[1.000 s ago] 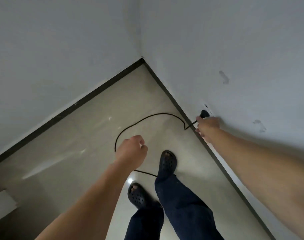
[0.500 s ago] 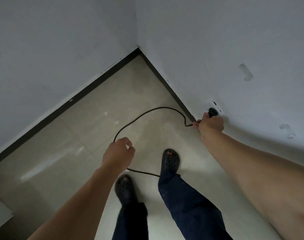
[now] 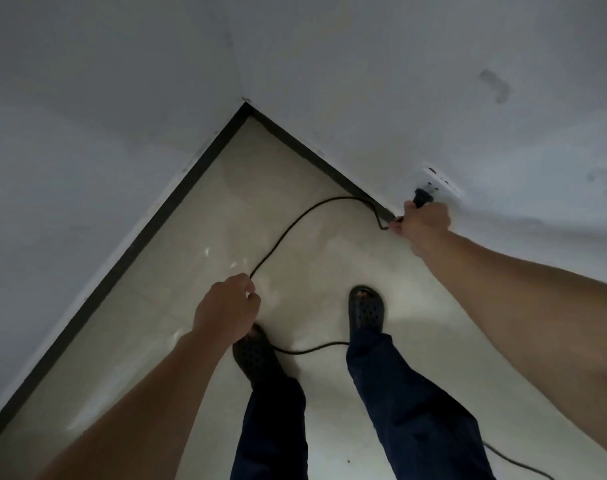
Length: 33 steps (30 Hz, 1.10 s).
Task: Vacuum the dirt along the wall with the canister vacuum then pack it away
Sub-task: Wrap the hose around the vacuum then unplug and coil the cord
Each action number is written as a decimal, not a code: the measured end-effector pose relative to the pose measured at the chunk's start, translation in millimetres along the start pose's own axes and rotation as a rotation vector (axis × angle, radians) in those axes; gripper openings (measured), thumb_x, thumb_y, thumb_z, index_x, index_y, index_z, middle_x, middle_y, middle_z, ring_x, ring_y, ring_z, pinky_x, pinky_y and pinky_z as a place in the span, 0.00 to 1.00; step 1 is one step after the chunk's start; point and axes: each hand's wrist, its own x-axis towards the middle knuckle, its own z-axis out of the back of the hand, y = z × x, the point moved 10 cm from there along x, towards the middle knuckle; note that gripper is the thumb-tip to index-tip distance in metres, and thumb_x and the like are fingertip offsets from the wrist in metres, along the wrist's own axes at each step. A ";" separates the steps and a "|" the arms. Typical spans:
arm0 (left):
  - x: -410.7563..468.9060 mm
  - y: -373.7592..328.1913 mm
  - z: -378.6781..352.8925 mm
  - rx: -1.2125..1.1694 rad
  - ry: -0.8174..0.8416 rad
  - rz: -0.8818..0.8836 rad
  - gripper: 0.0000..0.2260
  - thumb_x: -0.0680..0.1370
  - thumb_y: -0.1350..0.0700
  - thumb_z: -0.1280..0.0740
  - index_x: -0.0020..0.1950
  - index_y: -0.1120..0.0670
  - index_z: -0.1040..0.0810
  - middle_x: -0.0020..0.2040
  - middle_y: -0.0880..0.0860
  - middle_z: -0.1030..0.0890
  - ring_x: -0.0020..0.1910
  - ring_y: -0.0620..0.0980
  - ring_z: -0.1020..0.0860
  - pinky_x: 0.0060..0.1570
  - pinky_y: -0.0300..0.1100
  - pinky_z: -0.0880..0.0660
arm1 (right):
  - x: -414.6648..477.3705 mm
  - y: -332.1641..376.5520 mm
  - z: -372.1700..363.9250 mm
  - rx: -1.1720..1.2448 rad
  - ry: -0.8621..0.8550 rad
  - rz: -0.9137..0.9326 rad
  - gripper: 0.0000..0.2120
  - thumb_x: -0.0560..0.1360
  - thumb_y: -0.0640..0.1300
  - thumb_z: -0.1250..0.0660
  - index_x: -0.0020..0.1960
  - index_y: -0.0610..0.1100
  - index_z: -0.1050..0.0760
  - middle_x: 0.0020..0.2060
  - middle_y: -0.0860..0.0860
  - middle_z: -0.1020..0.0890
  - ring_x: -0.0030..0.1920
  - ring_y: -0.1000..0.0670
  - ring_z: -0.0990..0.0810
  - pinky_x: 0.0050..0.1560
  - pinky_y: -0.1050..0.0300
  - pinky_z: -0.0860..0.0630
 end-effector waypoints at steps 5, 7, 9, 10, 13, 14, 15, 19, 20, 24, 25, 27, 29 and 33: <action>-8.7 -5.2 19.0 0.043 0.005 -0.109 0.03 0.78 0.55 0.37 0.50 0.50 0.25 0.42 0.52 0.19 0.40 0.52 0.21 0.42 0.45 0.24 | -104.8 -41.0 -43.6 0.132 0.140 -0.003 0.11 0.81 0.46 0.36 0.45 0.39 0.24 0.35 0.46 0.18 0.34 0.48 0.16 0.41 0.52 0.16; -18.2 -1.7 34.6 0.089 -0.012 -0.123 0.02 0.79 0.55 0.37 0.50 0.49 0.25 0.43 0.53 0.19 0.42 0.53 0.21 0.44 0.45 0.23 | -121.6 -58.2 -44.6 0.201 0.158 -0.073 0.13 0.82 0.47 0.37 0.42 0.41 0.25 0.36 0.45 0.17 0.32 0.48 0.17 0.38 0.52 0.17; -30.4 3.0 51.9 0.147 -0.047 -0.118 0.06 0.79 0.54 0.37 0.53 0.51 0.24 0.47 0.53 0.19 0.43 0.52 0.22 0.43 0.44 0.25 | -132.7 -66.3 -27.4 0.312 0.171 -0.172 0.13 0.83 0.48 0.39 0.44 0.41 0.25 0.38 0.43 0.16 0.30 0.49 0.18 0.32 0.55 0.19; -37.1 2.5 58.7 0.166 -0.055 -0.112 0.07 0.79 0.54 0.38 0.55 0.51 0.23 0.48 0.53 0.19 0.43 0.52 0.22 0.43 0.43 0.25 | -138.6 -67.6 -15.2 0.381 0.181 -0.221 0.14 0.83 0.48 0.39 0.45 0.40 0.25 0.37 0.43 0.16 0.29 0.49 0.19 0.30 0.57 0.20; -66.2 -21.6 63.5 0.160 -0.012 -0.142 0.08 0.79 0.54 0.38 0.57 0.52 0.24 0.50 0.54 0.19 0.46 0.53 0.22 0.46 0.44 0.24 | -167.5 -63.9 29.6 0.583 0.243 -0.331 0.14 0.83 0.47 0.41 0.44 0.40 0.26 0.33 0.46 0.19 0.27 0.51 0.25 0.28 0.59 0.25; -76.7 -36.2 62.3 0.158 0.008 -0.167 0.08 0.79 0.54 0.38 0.57 0.52 0.24 0.51 0.54 0.19 0.47 0.53 0.22 0.47 0.44 0.24 | -178.5 -58.3 47.0 0.639 0.271 -0.341 0.13 0.83 0.46 0.41 0.45 0.41 0.26 0.32 0.48 0.21 0.26 0.51 0.27 0.27 0.59 0.27; -88.0 -51.8 60.4 0.166 0.026 -0.189 0.09 0.78 0.54 0.38 0.58 0.52 0.25 0.52 0.54 0.19 0.49 0.53 0.22 0.48 0.44 0.24 | -190.1 -52.0 64.5 0.698 0.303 -0.345 0.11 0.83 0.46 0.42 0.46 0.42 0.26 0.31 0.49 0.22 0.25 0.52 0.29 0.26 0.60 0.29; -144.2 -124.5 51.9 0.274 0.073 -0.312 0.17 0.77 0.55 0.35 0.66 0.51 0.28 0.60 0.54 0.24 0.58 0.53 0.25 0.56 0.47 0.26 | -237.7 -34.5 148.3 0.895 0.378 -0.342 0.08 0.82 0.47 0.42 0.48 0.45 0.28 0.26 0.53 0.26 0.19 0.56 0.36 0.20 0.65 0.36; -161.2 -144.3 48.4 0.304 0.088 -0.357 0.21 0.76 0.55 0.34 0.69 0.50 0.32 0.63 0.54 0.27 0.60 0.54 0.26 0.58 0.49 0.26 | -251.5 -32.7 171.8 0.931 0.381 -0.340 0.07 0.82 0.47 0.41 0.48 0.45 0.28 0.25 0.54 0.27 0.19 0.56 0.37 0.20 0.65 0.37; -246.4 -230.7 18.1 0.400 0.257 -0.599 0.33 0.74 0.54 0.29 0.74 0.40 0.40 0.72 0.52 0.38 0.71 0.54 0.38 0.67 0.52 0.35 | -306.8 -37.6 258.3 1.030 0.404 -0.310 0.10 0.81 0.45 0.40 0.43 0.43 0.27 0.26 0.53 0.27 0.19 0.56 0.37 0.20 0.65 0.38; -269.3 -247.4 5.4 0.407 0.328 -0.651 0.30 0.73 0.54 0.27 0.72 0.39 0.34 0.73 0.51 0.39 0.72 0.53 0.40 0.69 0.52 0.38 | -317.8 -45.7 275.3 1.036 0.412 -0.309 0.10 0.81 0.45 0.40 0.43 0.43 0.27 0.27 0.53 0.27 0.19 0.56 0.37 0.21 0.65 0.37; -311.7 -264.9 -27.5 0.481 0.482 -0.718 0.19 0.71 0.53 0.26 0.61 0.42 0.23 0.71 0.50 0.35 0.70 0.52 0.36 0.69 0.51 0.36 | -333.4 -69.4 305.8 1.076 0.412 -0.326 0.09 0.81 0.45 0.41 0.44 0.43 0.27 0.26 0.53 0.27 0.20 0.55 0.36 0.21 0.64 0.36; -345.6 -263.9 -62.7 0.582 0.610 -0.711 0.08 0.71 0.54 0.27 0.50 0.47 0.19 0.62 0.50 0.25 0.61 0.52 0.26 0.61 0.49 0.28 | -340.2 -97.4 339.1 1.184 0.380 -0.356 0.09 0.80 0.44 0.40 0.43 0.42 0.27 0.26 0.54 0.28 0.19 0.56 0.36 0.20 0.64 0.36; -369.5 -238.8 -110.6 0.663 0.624 -0.621 0.05 0.73 0.53 0.29 0.39 0.50 0.24 0.45 0.52 0.19 0.47 0.53 0.21 0.48 0.45 0.24 | -334.3 -141.1 431.6 1.429 0.335 -0.291 0.03 0.70 0.41 0.37 0.39 0.43 0.27 0.23 0.57 0.30 0.19 0.58 0.37 0.19 0.67 0.38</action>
